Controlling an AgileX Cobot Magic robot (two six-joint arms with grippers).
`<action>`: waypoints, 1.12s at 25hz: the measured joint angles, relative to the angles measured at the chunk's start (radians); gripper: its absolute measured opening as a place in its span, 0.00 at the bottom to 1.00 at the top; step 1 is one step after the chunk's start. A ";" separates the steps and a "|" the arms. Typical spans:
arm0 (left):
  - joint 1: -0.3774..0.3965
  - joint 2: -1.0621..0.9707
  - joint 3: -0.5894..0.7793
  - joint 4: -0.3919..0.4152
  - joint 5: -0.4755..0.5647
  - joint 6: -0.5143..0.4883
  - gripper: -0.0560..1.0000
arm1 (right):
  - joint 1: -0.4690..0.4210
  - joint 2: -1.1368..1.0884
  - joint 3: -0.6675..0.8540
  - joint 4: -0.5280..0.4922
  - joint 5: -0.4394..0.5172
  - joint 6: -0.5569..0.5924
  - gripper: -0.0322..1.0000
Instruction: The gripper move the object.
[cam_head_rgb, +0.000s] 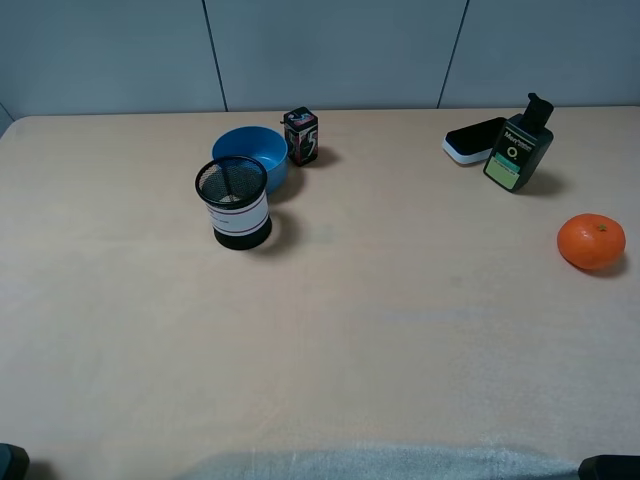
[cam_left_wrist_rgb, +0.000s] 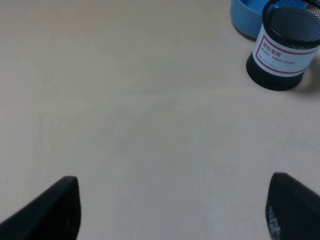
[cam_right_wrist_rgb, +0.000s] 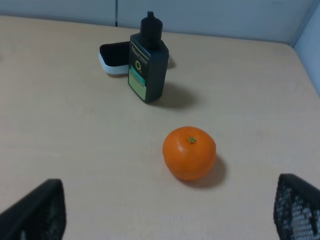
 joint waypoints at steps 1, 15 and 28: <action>0.000 0.000 0.000 0.000 0.000 0.000 0.76 | 0.000 0.000 0.000 0.000 0.000 0.000 0.64; 0.000 0.000 0.000 0.000 0.000 0.000 0.76 | 0.000 0.000 0.000 0.000 -0.001 0.000 0.64; 0.000 0.000 0.000 0.000 0.000 0.000 0.76 | 0.000 0.000 0.000 0.000 -0.001 0.000 0.64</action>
